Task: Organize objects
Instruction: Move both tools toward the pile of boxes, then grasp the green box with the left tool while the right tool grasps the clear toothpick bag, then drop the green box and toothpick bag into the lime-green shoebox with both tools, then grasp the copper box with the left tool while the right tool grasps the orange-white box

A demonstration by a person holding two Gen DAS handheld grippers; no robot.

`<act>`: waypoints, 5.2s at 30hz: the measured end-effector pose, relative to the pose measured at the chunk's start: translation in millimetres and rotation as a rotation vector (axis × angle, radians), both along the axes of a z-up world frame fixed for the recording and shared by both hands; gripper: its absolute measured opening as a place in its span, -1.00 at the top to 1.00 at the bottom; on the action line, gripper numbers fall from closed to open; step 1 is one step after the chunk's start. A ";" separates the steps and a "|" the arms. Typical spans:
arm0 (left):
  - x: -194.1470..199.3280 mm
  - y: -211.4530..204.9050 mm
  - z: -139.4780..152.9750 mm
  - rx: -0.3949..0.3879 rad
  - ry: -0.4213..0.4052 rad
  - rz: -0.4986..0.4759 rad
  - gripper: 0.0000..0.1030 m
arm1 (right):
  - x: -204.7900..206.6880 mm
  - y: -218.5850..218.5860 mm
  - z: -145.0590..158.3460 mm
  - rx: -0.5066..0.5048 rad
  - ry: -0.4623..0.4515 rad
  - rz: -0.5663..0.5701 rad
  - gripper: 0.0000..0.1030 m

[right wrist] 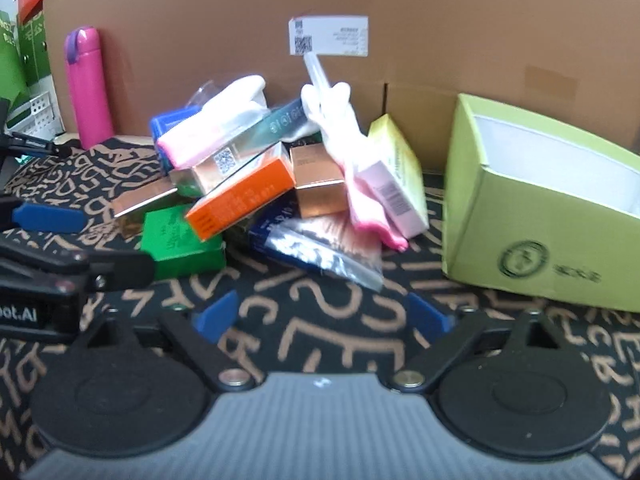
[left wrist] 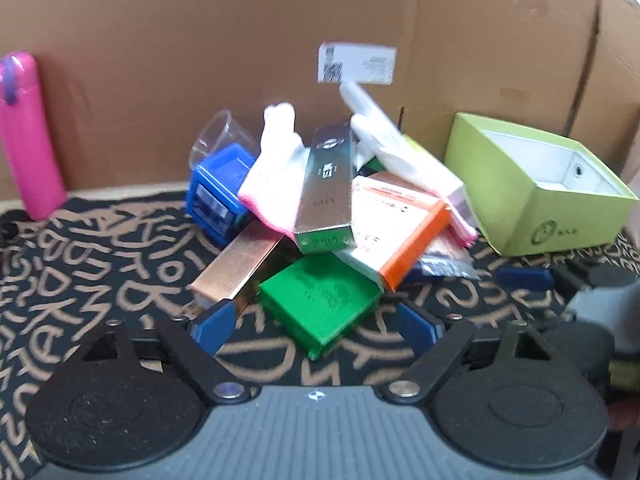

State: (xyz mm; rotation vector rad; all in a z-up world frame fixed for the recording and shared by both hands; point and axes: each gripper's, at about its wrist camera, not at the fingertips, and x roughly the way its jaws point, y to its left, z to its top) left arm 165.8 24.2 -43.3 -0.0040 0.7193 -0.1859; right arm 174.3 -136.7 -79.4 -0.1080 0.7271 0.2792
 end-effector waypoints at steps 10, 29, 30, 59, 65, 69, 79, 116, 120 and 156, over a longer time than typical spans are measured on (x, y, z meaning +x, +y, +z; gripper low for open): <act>47.8 -4.1 -20.1 -0.020 0.074 -0.011 -0.36 | 24.5 15.5 -5.3 -0.066 -0.077 0.094 0.11; -101.2 -11.0 -15.0 0.048 0.012 -0.061 -0.58 | -112.5 -39.0 25.3 0.080 -0.097 -0.013 -0.67; -101.7 -8.6 -14.2 0.035 0.022 -0.059 -0.58 | -107.0 -39.2 27.2 0.102 -0.087 -0.023 -0.67; 7.6 -118.1 100.3 -0.141 -0.240 -0.277 -0.27 | -42.8 -130.2 121.1 0.051 -0.324 -0.138 0.65; 77.9 -177.3 93.3 -0.149 -0.223 -0.259 -0.27 | 29.5 -169.7 111.4 -0.008 -0.271 -0.225 0.65; 103.9 -204.4 71.3 -0.107 -0.204 -0.276 -0.27 | 63.8 -186.7 80.9 -0.038 -0.195 -0.243 0.65; 122.3 -222.1 49.9 -0.046 -0.210 -0.213 -0.81 | 95.9 -199.5 29.7 -0.124 -0.128 -0.247 -0.81; -13.6 51.5 0.4 0.064 -0.213 0.102 -1.00 | -47.7 103.9 11.2 -0.207 -0.314 0.084 -1.00; 12.6 63.3 -14.5 0.064 -0.145 0.102 -0.89 | -16.4 133.2 -2.6 -0.304 -0.342 0.122 -0.99; -4.1 84.6 -20.1 -0.045 -0.059 0.117 -0.15 | 2.0 107.9 -8.7 -0.052 -0.199 0.143 -0.31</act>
